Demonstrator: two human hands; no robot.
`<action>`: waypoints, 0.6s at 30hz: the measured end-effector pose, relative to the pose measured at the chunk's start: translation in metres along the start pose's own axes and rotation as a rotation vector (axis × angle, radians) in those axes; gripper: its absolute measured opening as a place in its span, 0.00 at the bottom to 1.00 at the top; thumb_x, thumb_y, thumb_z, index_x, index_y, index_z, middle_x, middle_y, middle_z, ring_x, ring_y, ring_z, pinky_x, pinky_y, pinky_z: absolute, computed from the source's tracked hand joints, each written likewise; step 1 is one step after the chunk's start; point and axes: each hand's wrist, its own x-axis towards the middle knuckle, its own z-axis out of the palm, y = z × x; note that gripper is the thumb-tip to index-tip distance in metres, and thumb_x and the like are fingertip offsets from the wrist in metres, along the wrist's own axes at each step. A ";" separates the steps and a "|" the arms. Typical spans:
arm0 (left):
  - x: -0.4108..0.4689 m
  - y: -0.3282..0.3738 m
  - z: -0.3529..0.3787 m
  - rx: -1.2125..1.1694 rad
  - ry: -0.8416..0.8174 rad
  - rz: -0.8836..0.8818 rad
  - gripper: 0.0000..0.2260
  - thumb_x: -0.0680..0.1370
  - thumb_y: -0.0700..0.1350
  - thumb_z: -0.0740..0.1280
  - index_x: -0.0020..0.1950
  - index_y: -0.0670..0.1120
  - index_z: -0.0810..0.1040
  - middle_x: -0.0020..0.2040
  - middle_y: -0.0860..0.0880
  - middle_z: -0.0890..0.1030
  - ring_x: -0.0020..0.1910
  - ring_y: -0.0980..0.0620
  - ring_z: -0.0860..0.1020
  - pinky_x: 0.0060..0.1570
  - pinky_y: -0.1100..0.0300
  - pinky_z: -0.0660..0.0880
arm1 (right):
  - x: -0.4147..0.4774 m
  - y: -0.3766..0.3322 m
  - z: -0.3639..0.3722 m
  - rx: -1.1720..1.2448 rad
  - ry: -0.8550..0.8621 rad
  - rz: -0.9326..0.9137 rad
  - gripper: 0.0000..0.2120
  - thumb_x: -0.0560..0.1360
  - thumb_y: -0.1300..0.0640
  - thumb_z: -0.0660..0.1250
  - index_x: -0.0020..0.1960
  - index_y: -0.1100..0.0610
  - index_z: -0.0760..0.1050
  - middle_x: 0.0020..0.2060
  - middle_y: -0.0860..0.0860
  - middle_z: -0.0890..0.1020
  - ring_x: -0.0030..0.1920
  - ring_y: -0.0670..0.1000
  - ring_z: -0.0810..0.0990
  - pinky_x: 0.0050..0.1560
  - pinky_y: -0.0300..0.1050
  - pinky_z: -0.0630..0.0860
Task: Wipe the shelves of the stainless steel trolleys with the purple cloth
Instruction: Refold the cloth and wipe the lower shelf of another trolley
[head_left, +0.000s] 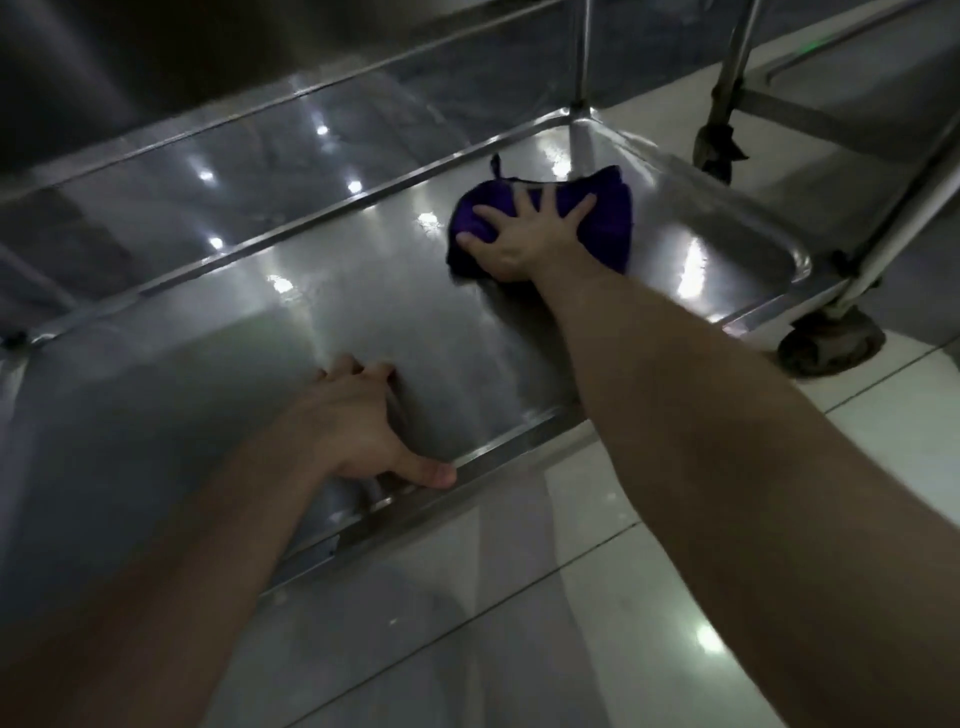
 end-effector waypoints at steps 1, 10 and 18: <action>0.000 -0.003 0.000 -0.003 0.001 0.000 0.75 0.46 0.82 0.76 0.88 0.53 0.55 0.80 0.47 0.62 0.80 0.40 0.64 0.77 0.49 0.68 | -0.003 -0.025 0.006 -0.019 -0.012 -0.067 0.41 0.76 0.19 0.42 0.86 0.33 0.50 0.88 0.52 0.44 0.85 0.68 0.37 0.70 0.88 0.33; -0.009 -0.017 0.001 0.004 -0.034 -0.020 0.88 0.30 0.88 0.64 0.88 0.54 0.53 0.82 0.46 0.60 0.81 0.39 0.62 0.78 0.46 0.67 | -0.156 0.000 0.050 -0.028 0.036 -0.437 0.38 0.77 0.20 0.41 0.84 0.30 0.53 0.88 0.43 0.46 0.87 0.54 0.40 0.80 0.75 0.34; -0.012 -0.022 0.001 0.051 0.009 0.033 0.84 0.34 0.88 0.65 0.88 0.54 0.55 0.80 0.45 0.63 0.80 0.39 0.66 0.77 0.49 0.68 | -0.112 0.130 0.014 0.013 0.020 -0.061 0.42 0.71 0.15 0.42 0.82 0.26 0.49 0.88 0.43 0.46 0.87 0.55 0.39 0.78 0.77 0.32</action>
